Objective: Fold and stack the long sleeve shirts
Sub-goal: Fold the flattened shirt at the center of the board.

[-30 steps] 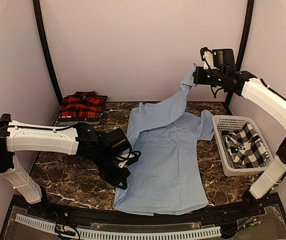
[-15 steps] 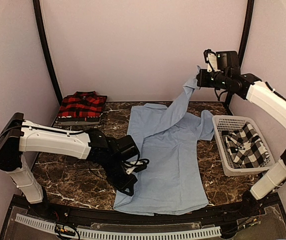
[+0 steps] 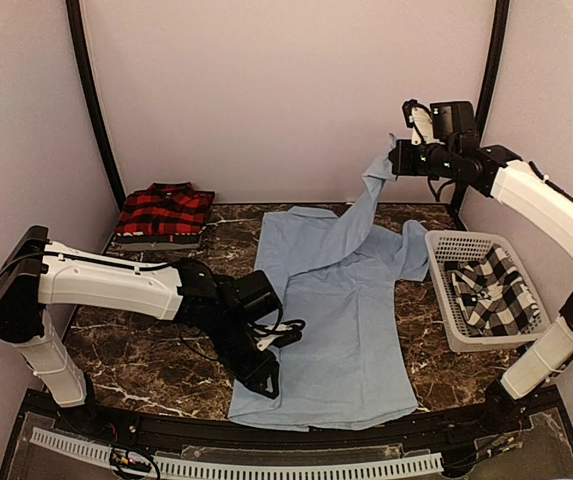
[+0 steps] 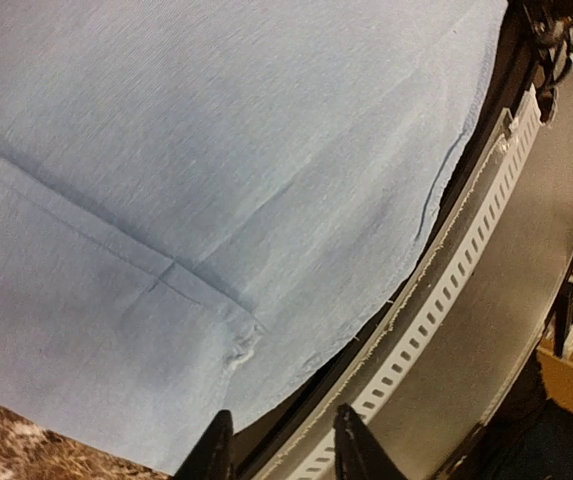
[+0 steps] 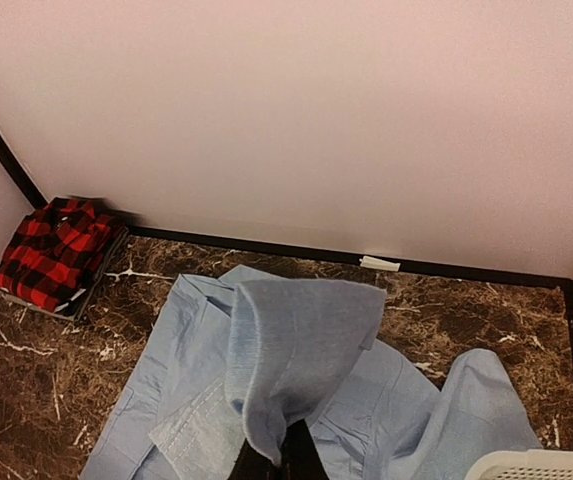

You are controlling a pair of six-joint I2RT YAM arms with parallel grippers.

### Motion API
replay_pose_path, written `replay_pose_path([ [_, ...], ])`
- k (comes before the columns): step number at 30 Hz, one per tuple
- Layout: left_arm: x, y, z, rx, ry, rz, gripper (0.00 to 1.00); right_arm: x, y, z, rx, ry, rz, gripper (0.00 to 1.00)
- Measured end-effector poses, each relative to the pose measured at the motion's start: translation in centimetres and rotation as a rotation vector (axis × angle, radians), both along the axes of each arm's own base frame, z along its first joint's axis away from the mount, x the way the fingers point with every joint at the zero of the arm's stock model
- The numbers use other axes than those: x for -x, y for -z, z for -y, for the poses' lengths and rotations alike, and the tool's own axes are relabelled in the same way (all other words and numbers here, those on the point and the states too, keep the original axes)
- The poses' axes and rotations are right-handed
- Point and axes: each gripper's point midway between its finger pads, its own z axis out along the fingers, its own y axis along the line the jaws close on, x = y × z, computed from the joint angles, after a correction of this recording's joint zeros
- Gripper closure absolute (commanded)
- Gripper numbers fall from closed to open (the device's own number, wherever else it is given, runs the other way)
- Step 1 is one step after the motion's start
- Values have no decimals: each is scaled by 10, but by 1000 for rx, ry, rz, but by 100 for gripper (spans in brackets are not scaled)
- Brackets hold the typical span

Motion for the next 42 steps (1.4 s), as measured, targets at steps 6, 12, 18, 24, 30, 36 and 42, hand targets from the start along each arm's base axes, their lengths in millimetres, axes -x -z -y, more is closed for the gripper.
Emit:
replay_pose_path([
  [6,-5,-7,2,21,-5,15,49,18,21,-23,-40,-147,-58,100],
  [12,-53,-43,-1,129,-162,71,49,52,56,-68,-73,-351,-155,100],
  [18,-122,-78,-26,204,-413,168,50,99,90,-146,-78,-598,-254,100],
  [24,-164,-63,-64,131,-620,193,51,141,173,-200,-16,-754,-469,100],
  [30,-178,-46,-90,68,-706,202,52,170,218,-224,52,-811,-608,100],
  [36,-180,-44,-93,60,-708,214,52,186,223,-237,91,-838,-667,100],
  [42,-182,-43,-95,56,-697,234,52,204,227,-247,138,-863,-721,100],
])
